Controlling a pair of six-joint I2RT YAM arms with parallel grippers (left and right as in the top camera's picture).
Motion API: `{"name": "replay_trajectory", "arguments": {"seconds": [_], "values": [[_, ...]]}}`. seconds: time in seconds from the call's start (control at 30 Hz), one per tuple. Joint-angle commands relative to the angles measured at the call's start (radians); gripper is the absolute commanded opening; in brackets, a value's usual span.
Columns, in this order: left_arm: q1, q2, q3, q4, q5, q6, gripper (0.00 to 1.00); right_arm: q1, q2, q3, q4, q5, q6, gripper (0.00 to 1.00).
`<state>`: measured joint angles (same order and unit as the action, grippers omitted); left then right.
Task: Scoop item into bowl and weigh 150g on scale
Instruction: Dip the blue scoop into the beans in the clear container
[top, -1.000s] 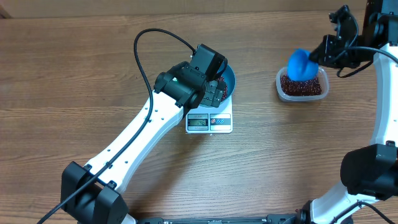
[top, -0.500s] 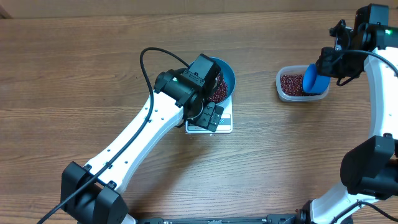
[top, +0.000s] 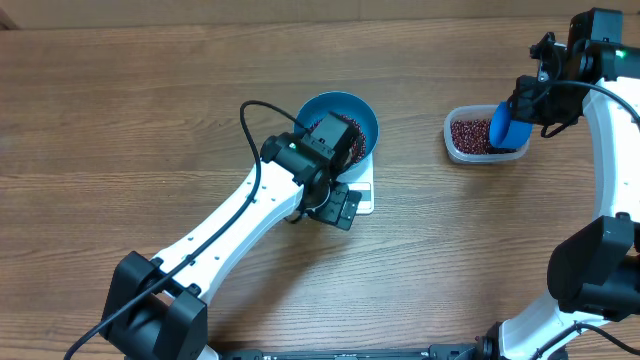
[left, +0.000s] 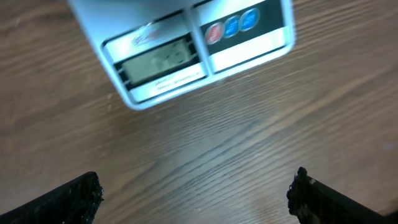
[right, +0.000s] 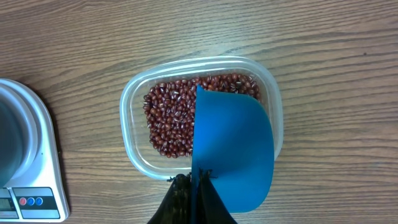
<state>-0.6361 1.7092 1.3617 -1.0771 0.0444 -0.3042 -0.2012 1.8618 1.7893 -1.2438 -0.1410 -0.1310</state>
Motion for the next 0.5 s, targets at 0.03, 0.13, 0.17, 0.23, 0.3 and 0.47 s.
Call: {"name": "replay_trajectory", "arguments": {"seconds": [0.03,0.13,0.17,0.23,0.3,0.47], "values": [[-0.002,-0.034,-0.008,-0.002,-0.048,-0.059,1.0,0.003,-0.002,-0.003,0.008,0.01,0.004,0.04],[-0.003,-0.051,-0.015,0.014,-0.06,-0.06,0.99,0.003,-0.002,-0.003,0.01,0.01,0.002,0.04],[-0.003,-0.055,-0.021,0.025,-0.063,-0.066,1.0,0.003,-0.002,-0.003,0.011,0.01,0.0,0.04],[-0.003,-0.055,-0.034,0.044,-0.063,-0.067,1.0,0.003,-0.002,-0.003,0.02,0.01,0.0,0.04],[-0.003,-0.055,-0.053,0.067,-0.063,-0.066,1.0,0.003,-0.002,-0.003,0.03,0.01,0.0,0.04],[-0.003,-0.055,-0.114,0.152,-0.063,-0.066,0.99,0.005,-0.002,-0.003,0.035,0.011,-0.031,0.04]]}}
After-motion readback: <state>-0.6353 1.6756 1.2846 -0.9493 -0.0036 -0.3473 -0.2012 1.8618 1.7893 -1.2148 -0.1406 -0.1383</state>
